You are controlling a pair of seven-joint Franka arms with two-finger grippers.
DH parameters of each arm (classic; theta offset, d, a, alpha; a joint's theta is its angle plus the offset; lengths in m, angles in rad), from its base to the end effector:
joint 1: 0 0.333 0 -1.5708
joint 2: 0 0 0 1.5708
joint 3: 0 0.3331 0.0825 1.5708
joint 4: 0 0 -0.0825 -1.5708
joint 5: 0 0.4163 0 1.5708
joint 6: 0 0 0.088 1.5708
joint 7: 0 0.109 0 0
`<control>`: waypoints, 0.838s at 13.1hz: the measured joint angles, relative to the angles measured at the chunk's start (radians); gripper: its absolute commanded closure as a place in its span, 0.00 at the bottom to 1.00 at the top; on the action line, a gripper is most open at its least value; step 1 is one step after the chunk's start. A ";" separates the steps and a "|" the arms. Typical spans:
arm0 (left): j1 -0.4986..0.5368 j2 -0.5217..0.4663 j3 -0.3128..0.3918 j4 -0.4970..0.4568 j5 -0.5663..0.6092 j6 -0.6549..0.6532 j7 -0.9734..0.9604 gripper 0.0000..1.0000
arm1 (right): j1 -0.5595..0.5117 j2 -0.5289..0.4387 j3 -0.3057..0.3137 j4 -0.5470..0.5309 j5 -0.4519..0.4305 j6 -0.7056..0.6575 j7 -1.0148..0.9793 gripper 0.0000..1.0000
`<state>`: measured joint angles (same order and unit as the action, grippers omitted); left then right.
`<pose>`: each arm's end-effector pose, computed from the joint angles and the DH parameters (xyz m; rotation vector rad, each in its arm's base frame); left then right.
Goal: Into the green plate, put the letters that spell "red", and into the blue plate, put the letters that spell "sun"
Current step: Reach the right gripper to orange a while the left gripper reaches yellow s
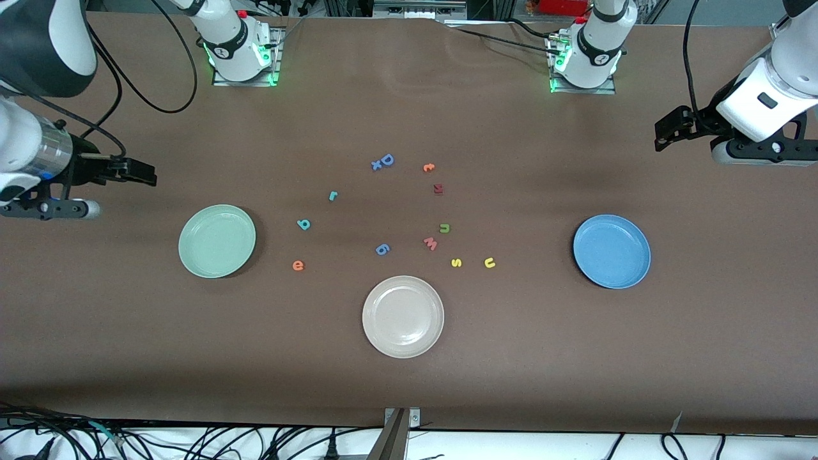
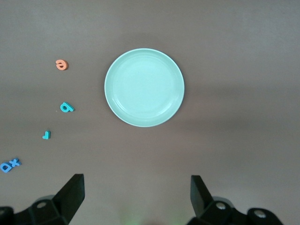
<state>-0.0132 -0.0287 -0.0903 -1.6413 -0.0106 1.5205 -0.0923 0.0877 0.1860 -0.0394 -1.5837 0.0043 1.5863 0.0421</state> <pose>0.5667 -0.0608 0.6167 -3.1371 0.0174 0.1453 0.6328 0.0329 0.5206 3.1172 0.0090 -0.2859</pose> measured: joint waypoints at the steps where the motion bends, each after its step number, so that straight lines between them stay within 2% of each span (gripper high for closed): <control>1: 0.000 0.000 0.000 0.000 0.000 0.000 0.000 0.00 | 0.011 0.015 0.000 0.000 0.000 0.020 0.000 0.00; 4: 0.000 0.000 0.000 0.000 0.000 0.000 0.000 0.00 | 0.049 0.064 0.001 -0.001 0.002 0.073 0.040 0.00; 8: -0.011 0.009 -0.003 0.000 0.000 -0.052 0.001 0.00 | 0.134 0.156 0.005 -0.003 0.004 0.192 0.210 0.00; 11: -0.072 0.050 -0.011 0.000 -0.001 -0.068 -0.001 0.00 | 0.183 0.243 0.005 -0.004 0.019 0.313 0.294 0.00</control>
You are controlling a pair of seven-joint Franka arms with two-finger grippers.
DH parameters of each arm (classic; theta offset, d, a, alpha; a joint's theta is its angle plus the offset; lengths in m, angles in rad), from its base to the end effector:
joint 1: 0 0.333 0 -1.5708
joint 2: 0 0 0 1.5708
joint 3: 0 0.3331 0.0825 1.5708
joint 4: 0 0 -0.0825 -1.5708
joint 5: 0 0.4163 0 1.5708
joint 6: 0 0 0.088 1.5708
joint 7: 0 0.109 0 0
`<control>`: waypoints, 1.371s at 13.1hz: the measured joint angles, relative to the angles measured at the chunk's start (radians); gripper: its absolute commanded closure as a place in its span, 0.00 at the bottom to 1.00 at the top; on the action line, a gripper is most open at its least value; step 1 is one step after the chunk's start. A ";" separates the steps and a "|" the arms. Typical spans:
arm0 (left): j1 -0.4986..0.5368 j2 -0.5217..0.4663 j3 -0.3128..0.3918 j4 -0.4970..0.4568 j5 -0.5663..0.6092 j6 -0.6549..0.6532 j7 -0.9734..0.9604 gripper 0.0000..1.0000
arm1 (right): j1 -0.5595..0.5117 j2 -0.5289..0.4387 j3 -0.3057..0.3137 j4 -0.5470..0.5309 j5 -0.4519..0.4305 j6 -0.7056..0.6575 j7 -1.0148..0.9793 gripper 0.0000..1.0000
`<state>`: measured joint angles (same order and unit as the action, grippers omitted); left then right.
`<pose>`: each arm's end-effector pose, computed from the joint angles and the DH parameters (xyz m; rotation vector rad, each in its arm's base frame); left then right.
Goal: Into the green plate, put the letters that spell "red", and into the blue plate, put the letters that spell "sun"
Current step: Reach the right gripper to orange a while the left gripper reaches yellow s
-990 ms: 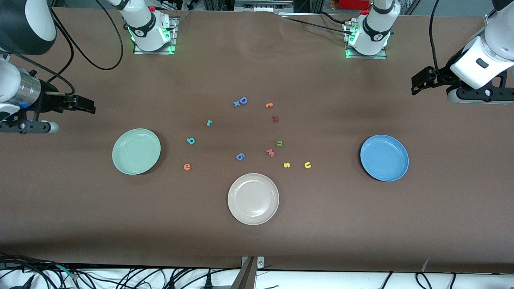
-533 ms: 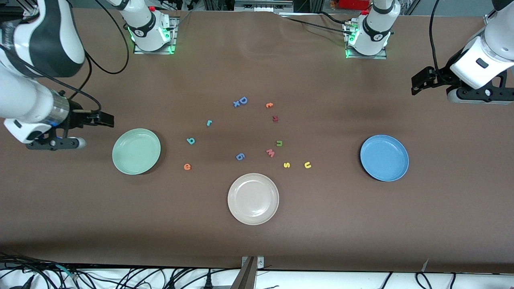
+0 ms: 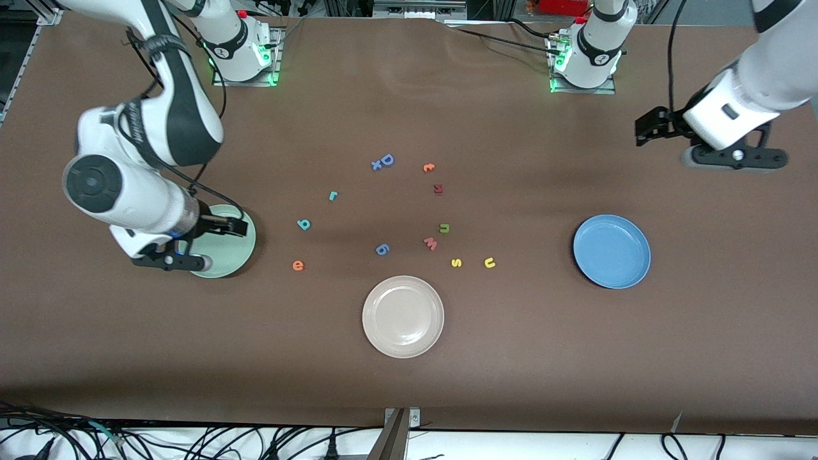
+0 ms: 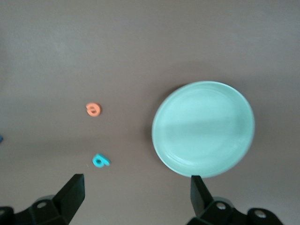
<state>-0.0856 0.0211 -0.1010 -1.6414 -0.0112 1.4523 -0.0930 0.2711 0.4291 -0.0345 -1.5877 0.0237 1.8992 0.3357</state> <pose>0.5648 -0.1074 0.5834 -3.1049 0.1460 0.3274 0.6788 0.1684 0.3780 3.1062 -0.1644 -0.1785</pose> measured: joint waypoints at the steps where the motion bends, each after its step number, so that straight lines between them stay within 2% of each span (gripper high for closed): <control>1: -0.024 0.011 -0.006 0.000 0.000 0.000 -0.003 0.00 | 0.009 0.030 0.000 -0.001 0.021 0.045 0.028 0.00; 4: -0.050 0.045 -0.040 0.000 0.000 -0.002 -0.004 0.00 | 0.038 0.113 0.000 -0.002 0.040 0.153 0.104 0.00; 6: -0.055 0.101 -0.058 0.000 0.000 0.033 -0.005 0.00 | 0.047 0.150 0.000 -0.002 0.041 0.196 0.149 0.00; 9: -0.069 0.201 -0.060 0.002 0.000 0.200 -0.005 0.00 | 0.068 0.191 0.000 -0.009 0.041 0.269 0.229 0.00; 12: -0.129 0.295 -0.062 0.005 0.000 0.337 -0.005 0.00 | 0.092 0.215 -0.001 -0.035 0.041 0.357 0.282 0.00; 18: -0.212 0.513 -0.065 0.008 0.000 0.700 -0.054 0.00 | 0.117 0.224 -0.002 -0.164 0.041 0.554 0.297 0.00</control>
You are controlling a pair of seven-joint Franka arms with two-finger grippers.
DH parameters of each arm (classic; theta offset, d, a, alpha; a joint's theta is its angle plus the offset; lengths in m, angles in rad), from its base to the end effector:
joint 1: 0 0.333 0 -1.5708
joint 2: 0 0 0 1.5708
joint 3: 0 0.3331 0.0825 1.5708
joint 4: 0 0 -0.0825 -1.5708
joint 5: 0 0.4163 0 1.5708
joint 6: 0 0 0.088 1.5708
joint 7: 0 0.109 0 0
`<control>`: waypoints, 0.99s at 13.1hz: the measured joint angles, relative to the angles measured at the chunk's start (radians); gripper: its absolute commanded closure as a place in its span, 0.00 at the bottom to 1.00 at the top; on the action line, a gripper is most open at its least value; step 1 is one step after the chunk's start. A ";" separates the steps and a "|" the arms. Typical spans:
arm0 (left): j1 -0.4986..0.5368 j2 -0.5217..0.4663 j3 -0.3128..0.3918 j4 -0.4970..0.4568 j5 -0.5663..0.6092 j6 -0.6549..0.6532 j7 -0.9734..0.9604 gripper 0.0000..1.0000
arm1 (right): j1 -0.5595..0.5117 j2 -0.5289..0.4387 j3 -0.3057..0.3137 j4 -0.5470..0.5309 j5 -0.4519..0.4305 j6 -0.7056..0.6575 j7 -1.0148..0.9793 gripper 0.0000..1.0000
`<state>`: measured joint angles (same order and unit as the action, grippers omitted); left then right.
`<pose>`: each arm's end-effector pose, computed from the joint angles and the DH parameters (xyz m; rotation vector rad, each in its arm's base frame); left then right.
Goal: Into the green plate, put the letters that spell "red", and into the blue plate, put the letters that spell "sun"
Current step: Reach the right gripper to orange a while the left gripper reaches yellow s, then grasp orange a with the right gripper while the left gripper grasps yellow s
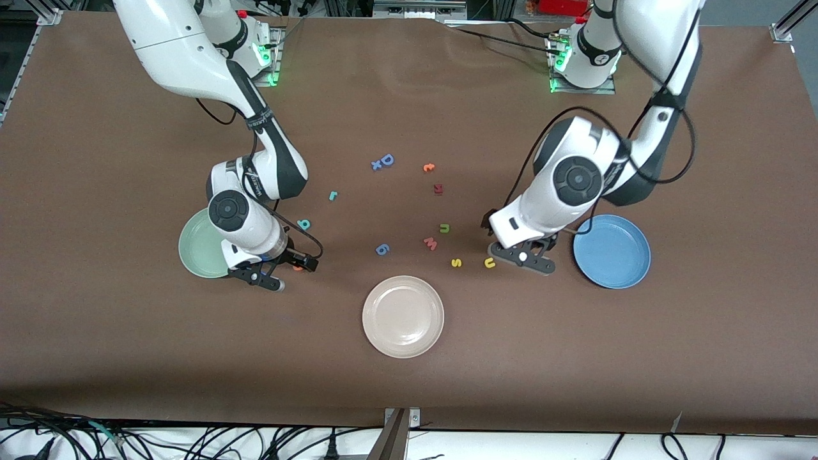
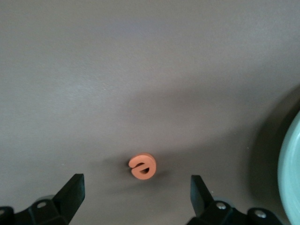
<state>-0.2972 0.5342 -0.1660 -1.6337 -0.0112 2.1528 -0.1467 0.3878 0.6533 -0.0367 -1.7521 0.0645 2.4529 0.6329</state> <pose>0.6481 -0.3085 0.3060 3.0227 -0.4381 -0.0550 0.6582 0.2434 0.1898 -3.0605 0.4979 -0.0513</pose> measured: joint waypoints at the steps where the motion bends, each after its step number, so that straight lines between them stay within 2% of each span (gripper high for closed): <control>1: -0.019 0.036 0.000 0.000 0.002 0.048 -0.041 0.00 | 0.000 0.000 -0.001 -0.010 0.000 0.009 0.000 0.01; 5: -0.107 0.145 -0.001 0.005 0.150 0.176 -0.251 0.00 | 0.000 0.008 -0.004 -0.020 0.000 0.026 0.000 0.01; 7: -0.110 0.176 0.001 0.007 0.165 0.230 -0.281 0.02 | 0.002 0.021 -0.004 -0.023 0.000 0.043 0.000 0.06; 11: -0.120 0.228 0.002 0.009 0.165 0.342 -0.281 0.08 | 0.006 0.037 -0.004 -0.024 0.000 0.063 0.000 0.46; 13: -0.140 0.249 0.004 0.022 0.172 0.369 -0.281 0.12 | 0.006 0.035 -0.007 -0.023 0.000 0.064 0.000 0.54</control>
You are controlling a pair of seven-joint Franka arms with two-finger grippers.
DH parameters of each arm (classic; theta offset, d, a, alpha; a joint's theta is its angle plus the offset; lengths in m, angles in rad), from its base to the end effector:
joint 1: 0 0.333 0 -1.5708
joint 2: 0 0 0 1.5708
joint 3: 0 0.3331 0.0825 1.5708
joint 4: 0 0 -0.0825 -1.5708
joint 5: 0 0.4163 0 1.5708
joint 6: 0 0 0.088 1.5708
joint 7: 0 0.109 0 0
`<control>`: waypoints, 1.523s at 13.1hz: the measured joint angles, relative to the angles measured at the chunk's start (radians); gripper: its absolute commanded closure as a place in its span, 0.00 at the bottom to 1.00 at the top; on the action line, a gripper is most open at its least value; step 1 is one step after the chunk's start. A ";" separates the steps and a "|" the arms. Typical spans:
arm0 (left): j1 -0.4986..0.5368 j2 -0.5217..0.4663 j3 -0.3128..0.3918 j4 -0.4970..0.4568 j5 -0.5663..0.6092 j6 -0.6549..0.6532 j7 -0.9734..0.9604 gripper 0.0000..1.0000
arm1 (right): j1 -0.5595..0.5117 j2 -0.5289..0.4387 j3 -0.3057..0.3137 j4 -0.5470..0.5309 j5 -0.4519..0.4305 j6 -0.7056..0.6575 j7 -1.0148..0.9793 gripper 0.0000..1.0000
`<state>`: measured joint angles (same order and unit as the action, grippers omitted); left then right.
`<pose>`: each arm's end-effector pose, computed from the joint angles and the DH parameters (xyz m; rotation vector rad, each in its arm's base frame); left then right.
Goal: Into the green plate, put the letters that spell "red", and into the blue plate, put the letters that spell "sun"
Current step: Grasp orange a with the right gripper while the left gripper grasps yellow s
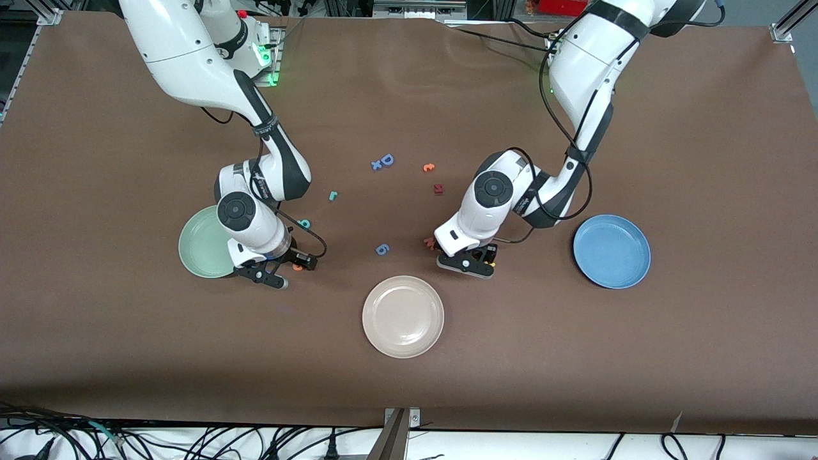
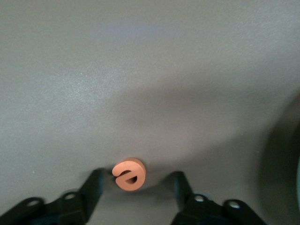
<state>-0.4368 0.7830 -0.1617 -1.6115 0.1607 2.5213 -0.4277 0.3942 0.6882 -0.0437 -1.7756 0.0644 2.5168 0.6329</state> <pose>0.6188 -0.4044 0.1705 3.0382 -0.3678 0.1808 0.6516 0.2400 0.1615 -3.0648 0.4992 -0.0655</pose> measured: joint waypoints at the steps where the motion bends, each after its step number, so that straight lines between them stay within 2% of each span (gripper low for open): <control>1: -0.009 0.007 0.002 0.012 0.016 0.001 0.000 0.15 | 0.000 -0.001 -0.002 0.001 0.000 0.000 0.000 0.56; 5: -0.019 0.023 0.015 0.025 0.096 0.001 -0.002 0.21 | 0.000 -0.001 -0.002 0.002 0.000 0.001 0.001 0.70; 7: -0.019 0.025 0.018 0.026 0.109 0.001 -0.002 0.23 | 0.000 -0.001 -0.001 0.004 0.000 0.001 0.002 0.72; 8: -0.019 0.026 0.018 0.026 0.109 0.001 -0.002 0.40 | 0.001 -0.004 -0.001 0.006 0.000 0.001 0.002 0.73; 9: -0.019 0.028 0.018 0.026 0.109 0.001 -0.002 0.92 | 0.001 -0.002 -0.001 0.007 0.000 0.002 0.002 0.74; 17: -0.024 0.032 0.018 0.033 0.109 0.001 -0.017 0.94 | 0.001 -0.001 -0.001 0.010 0.000 -0.002 0.002 0.77; 20: -0.021 0.022 0.020 0.055 0.109 -0.053 -0.017 0.95 | 0.001 0.000 -0.015 0.060 0.000 -0.105 0.002 0.77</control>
<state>-0.4574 0.8049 -0.1421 -1.5567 0.2702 2.4680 -0.4445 0.3948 0.6877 -0.0589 -1.7161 0.0645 2.4119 0.6353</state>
